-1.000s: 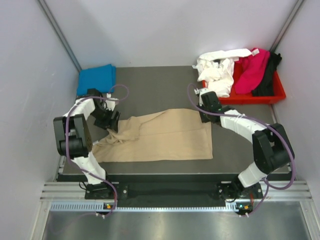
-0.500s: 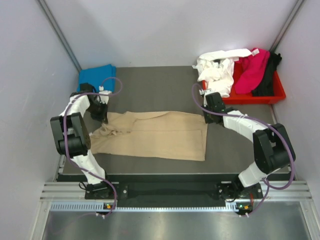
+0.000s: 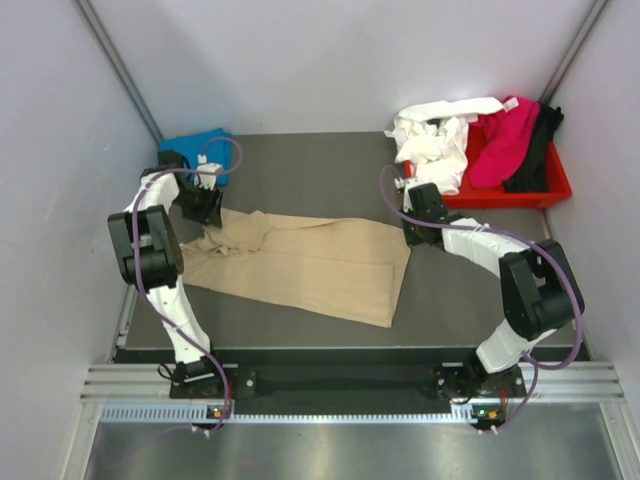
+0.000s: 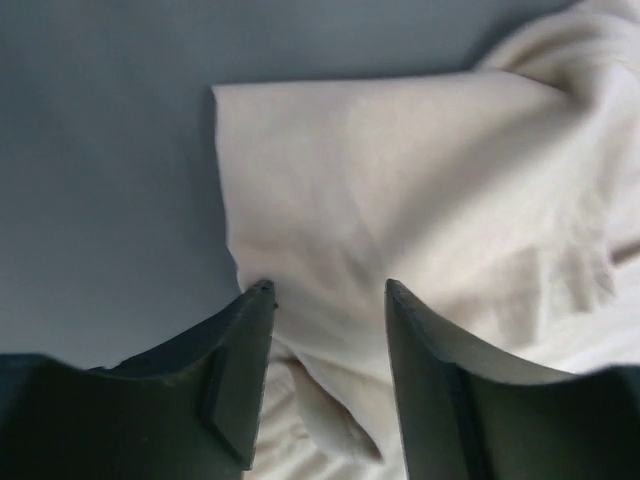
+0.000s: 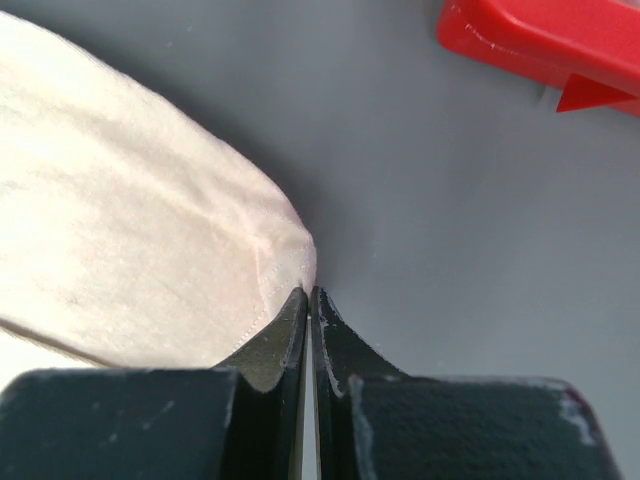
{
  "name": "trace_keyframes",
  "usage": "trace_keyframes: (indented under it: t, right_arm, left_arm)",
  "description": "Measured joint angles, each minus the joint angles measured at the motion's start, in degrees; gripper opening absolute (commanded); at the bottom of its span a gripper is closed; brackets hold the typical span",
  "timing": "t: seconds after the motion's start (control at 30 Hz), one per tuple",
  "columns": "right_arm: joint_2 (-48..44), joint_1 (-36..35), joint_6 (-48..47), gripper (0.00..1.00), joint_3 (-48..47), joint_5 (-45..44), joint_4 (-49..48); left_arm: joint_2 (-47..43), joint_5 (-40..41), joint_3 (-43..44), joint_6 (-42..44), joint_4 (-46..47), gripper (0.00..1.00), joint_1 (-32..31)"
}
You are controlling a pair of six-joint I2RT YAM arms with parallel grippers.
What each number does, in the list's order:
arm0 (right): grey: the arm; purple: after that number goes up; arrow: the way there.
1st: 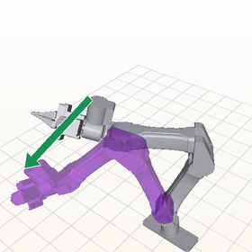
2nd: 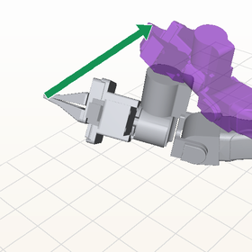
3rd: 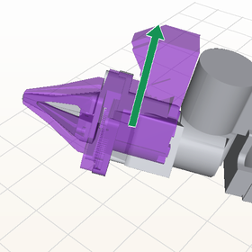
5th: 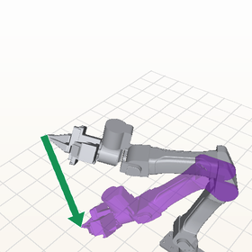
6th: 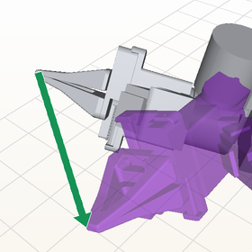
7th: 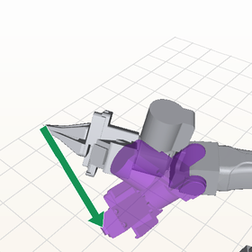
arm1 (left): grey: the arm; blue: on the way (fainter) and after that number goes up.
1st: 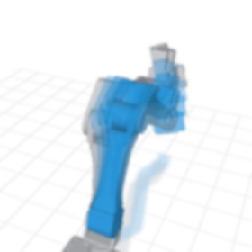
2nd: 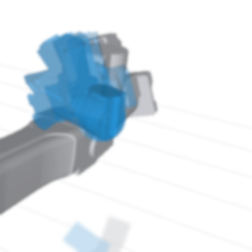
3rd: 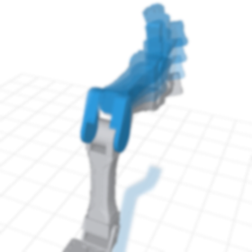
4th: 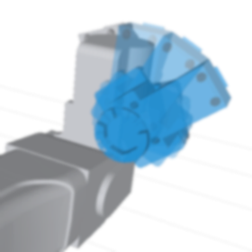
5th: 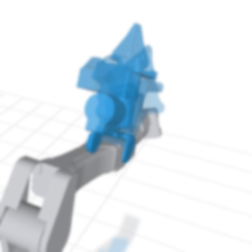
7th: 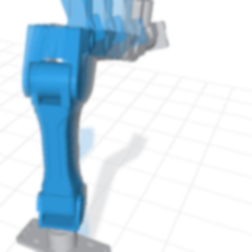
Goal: Fold and stack the t-shirts
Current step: Fold the tshirt
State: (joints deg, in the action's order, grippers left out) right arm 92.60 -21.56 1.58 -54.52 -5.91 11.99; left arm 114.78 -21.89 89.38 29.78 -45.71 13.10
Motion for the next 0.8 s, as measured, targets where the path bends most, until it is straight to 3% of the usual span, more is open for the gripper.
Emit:
trace_keyframes:
  t: [0.33,0.37,0.47,0.67,0.77,0.8]
  right_arm:
    - [0.02,0.0,0.11,0.0,0.0,1.11,-0.31]
    - [0.02,0.0,0.11,0.0,0.0,1.11,-0.31]
    - [0.02,0.0,0.11,0.0,0.0,1.11,-0.31]
    - [0.02,0.0,0.07,0.0,0.0,1.09,-0.31]
    - [0.02,0.0,0.07,0.0,0.0,1.07,-0.28]
    - [0.02,0.0,0.04,0.0,0.0,1.07,-0.31]
  left_arm:
    - [5.53,4.52,6.97,-2.69,0.22,0.63,0.5]
    - [5.53,4.72,7.04,-2.89,0.5,0.46,0.57]
    - [5.88,4.7,7.39,-3.48,-0.13,0.19,0.7]
    - [6.03,2.1,7.58,-2.71,-4.5,0.18,0.74]
    - [6.01,1.99,7.58,-2.38,-6.16,0.0,0.83]
    - [6.01,1.99,7.58,-2.23,-6.6,0.0,0.9]
